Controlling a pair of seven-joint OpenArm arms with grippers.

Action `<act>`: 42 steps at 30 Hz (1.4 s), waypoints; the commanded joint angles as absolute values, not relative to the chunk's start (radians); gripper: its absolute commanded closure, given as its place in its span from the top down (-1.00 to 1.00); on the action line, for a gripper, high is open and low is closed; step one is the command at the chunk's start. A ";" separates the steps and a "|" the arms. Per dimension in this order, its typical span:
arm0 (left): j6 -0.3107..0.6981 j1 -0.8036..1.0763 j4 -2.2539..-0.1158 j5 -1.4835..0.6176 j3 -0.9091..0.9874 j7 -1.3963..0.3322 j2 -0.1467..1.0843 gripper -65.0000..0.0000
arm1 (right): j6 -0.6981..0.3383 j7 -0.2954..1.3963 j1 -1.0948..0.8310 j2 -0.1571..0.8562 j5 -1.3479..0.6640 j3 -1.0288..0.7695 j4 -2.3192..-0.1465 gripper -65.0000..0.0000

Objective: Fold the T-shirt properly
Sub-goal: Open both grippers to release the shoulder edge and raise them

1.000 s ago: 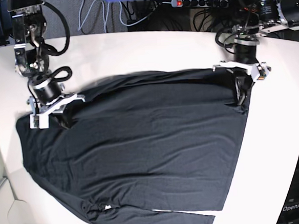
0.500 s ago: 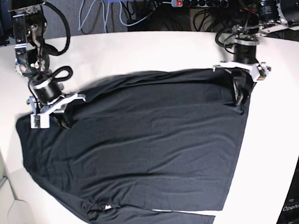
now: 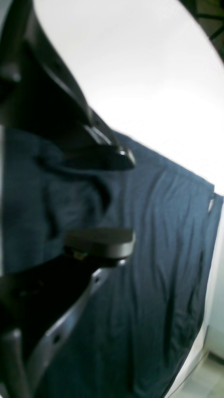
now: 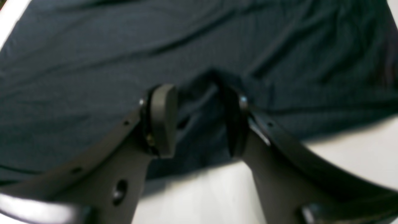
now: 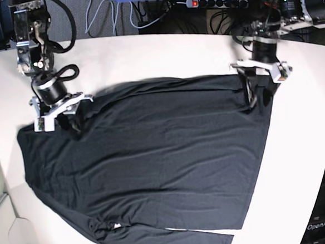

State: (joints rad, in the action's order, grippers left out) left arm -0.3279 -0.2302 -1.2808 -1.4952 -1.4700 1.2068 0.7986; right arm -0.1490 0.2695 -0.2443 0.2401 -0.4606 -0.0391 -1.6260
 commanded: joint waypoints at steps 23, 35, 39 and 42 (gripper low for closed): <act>-0.331 -0.045 -1.305 -1.484 -1.465 1.236 0.812 0.17 | -0.151 0.234 -0.340 0.246 -0.466 -0.108 -1.643 0.09; -0.320 -0.047 -1.307 -1.484 -1.455 1.239 0.809 0.18 | -0.151 0.234 -0.366 0.254 -0.466 -0.114 -1.643 0.09; -0.306 -0.045 -1.294 -1.484 -1.466 1.239 0.820 0.18 | -0.151 0.234 -0.366 0.254 -0.466 -0.114 -1.643 0.09; -0.252 -0.044 -1.268 -1.484 -1.466 1.239 0.848 0.18 | -0.151 0.234 -0.366 0.254 -0.466 -0.114 -1.643 0.09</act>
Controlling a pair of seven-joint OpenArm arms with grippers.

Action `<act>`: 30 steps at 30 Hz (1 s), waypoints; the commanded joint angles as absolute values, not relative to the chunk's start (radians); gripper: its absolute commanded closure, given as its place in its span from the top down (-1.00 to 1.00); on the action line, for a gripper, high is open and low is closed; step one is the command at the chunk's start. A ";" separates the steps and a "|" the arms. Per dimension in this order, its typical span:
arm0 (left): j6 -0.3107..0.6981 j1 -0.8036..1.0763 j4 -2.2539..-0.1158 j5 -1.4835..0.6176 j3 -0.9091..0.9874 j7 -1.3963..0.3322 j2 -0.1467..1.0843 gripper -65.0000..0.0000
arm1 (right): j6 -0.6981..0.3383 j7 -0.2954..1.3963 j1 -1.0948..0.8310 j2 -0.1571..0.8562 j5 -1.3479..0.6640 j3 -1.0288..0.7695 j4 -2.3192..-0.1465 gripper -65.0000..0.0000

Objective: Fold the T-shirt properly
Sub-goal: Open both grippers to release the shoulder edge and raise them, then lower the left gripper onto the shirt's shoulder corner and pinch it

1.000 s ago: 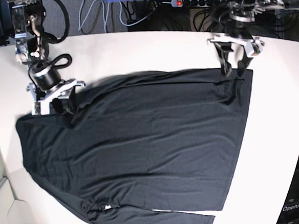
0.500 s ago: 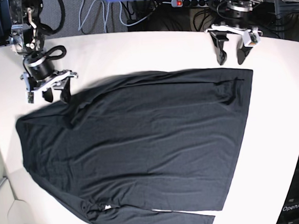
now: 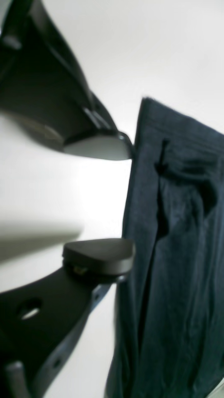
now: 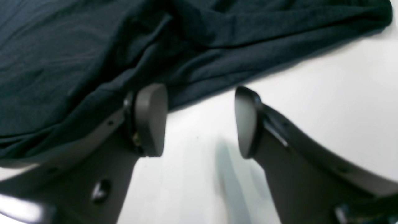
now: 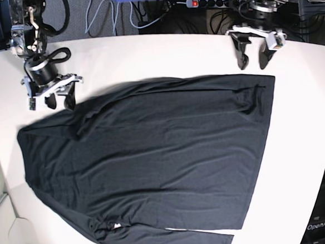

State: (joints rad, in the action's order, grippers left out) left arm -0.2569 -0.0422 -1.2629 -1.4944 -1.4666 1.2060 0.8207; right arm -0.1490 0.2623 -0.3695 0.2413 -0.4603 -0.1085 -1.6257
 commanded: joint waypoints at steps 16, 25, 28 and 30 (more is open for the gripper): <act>0.022 -0.054 -1.253 -1.484 -1.458 1.224 0.960 0.18 | -0.151 0.234 -0.361 0.254 -0.466 -0.114 -1.643 0.09; 0.401 -0.148 -1.251 -1.484 -1.457 0.983 1.066 0.18 | -0.151 0.234 -0.363 0.254 -0.464 -0.114 -1.643 0.09; 0.486 -0.165 -1.219 -1.484 -1.457 0.889 1.082 0.18 | -0.151 0.234 -0.364 0.254 -0.464 -0.114 -1.643 0.09; 0.507 -0.177 -1.181 -1.484 -1.457 0.832 1.081 0.18 | -0.151 0.234 -0.364 0.254 -0.464 -0.114 -1.643 0.09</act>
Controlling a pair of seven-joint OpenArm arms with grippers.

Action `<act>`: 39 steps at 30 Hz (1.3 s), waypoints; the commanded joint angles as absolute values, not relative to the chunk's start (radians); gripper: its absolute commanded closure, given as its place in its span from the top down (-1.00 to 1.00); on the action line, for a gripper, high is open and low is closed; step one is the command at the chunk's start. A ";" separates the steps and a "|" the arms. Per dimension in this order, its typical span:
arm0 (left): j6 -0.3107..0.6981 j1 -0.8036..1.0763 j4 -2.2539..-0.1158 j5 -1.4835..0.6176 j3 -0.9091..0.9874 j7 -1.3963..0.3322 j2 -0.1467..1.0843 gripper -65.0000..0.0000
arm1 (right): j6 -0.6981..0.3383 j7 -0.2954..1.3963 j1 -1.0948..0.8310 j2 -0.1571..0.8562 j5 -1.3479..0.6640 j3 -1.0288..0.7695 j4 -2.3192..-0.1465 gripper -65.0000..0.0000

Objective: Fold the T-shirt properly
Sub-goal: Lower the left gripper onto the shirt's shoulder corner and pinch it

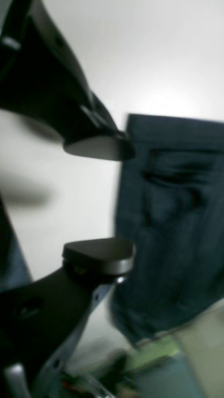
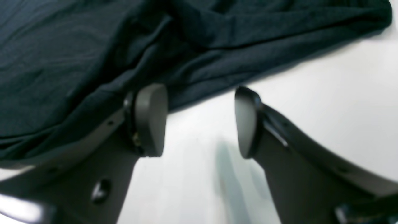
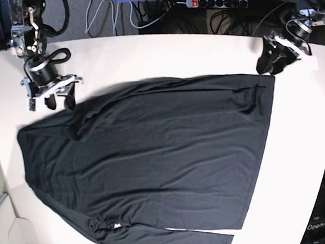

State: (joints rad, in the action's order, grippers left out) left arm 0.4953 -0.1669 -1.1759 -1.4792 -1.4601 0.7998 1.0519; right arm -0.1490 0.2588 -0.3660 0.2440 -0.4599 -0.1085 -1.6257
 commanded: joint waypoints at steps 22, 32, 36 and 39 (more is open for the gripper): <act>0.513 -0.231 -0.934 -1.484 -1.419 0.516 0.995 0.18 | -0.151 0.234 -0.358 0.254 -0.464 -0.114 -1.643 0.09; 0.513 -0.232 -0.900 -1.484 -1.420 0.495 0.923 0.17 | -0.151 0.234 -0.358 0.254 -0.464 -0.114 -1.643 0.09; 0.512 -0.246 -0.900 -1.484 -1.423 0.495 0.886 0.17 | -0.151 0.234 -0.358 0.254 -0.464 -0.114 -1.643 0.09; 0.512 -0.259 -0.900 -1.484 -1.428 0.493 0.872 0.17 | -0.151 0.234 -0.358 0.254 -0.464 -0.114 -1.643 0.09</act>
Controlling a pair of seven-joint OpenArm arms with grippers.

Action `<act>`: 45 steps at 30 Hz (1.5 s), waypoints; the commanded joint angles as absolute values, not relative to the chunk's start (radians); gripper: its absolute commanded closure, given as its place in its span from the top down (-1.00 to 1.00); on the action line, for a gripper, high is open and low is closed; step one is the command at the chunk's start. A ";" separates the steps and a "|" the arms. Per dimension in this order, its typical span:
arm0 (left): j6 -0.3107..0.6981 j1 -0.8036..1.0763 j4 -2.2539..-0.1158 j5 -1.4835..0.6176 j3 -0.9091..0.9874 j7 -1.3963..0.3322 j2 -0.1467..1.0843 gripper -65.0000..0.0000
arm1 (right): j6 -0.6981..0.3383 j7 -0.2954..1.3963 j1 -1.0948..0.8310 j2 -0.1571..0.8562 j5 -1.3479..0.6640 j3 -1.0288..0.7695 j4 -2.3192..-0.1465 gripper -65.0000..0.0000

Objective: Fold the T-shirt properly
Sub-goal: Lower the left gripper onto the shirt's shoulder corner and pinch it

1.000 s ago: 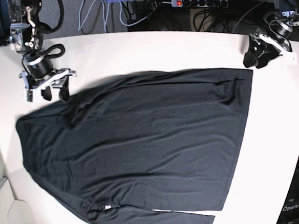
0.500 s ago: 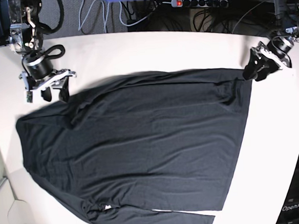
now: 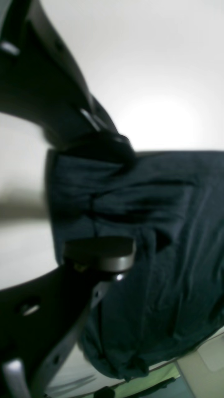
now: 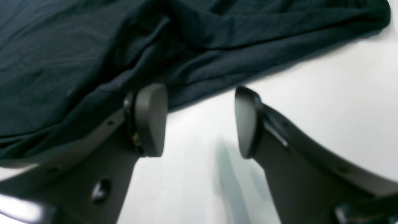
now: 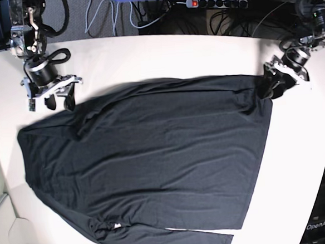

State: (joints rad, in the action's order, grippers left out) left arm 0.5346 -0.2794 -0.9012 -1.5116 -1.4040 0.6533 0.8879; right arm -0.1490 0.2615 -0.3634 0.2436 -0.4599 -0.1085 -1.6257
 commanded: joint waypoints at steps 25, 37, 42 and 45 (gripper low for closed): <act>0.512 -0.252 -0.911 -1.484 -1.428 0.375 0.860 0.16 | -0.151 0.234 -0.358 0.252 -0.464 -0.114 -1.644 0.09; 0.513 -0.236 -0.901 -1.484 -1.426 0.305 0.868 -0.10 | -0.151 0.234 -0.358 0.252 -0.464 -0.114 -1.646 0.09; 0.512 -0.228 -0.909 -1.484 -1.420 0.305 0.868 -0.11 | -0.151 0.234 -0.358 0.252 -0.464 -0.114 -1.646 0.09; 0.512 -0.228 -0.909 -1.484 -1.419 0.305 0.868 -0.16 | -0.151 0.234 -0.358 0.252 -0.464 -0.114 -1.646 0.09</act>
State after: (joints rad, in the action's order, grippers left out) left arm 0.5804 -0.2768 -0.9115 -1.5429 -1.3907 0.5316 0.8783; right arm -0.1490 0.2615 -0.3630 0.2436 -0.4599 -0.1085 -1.6260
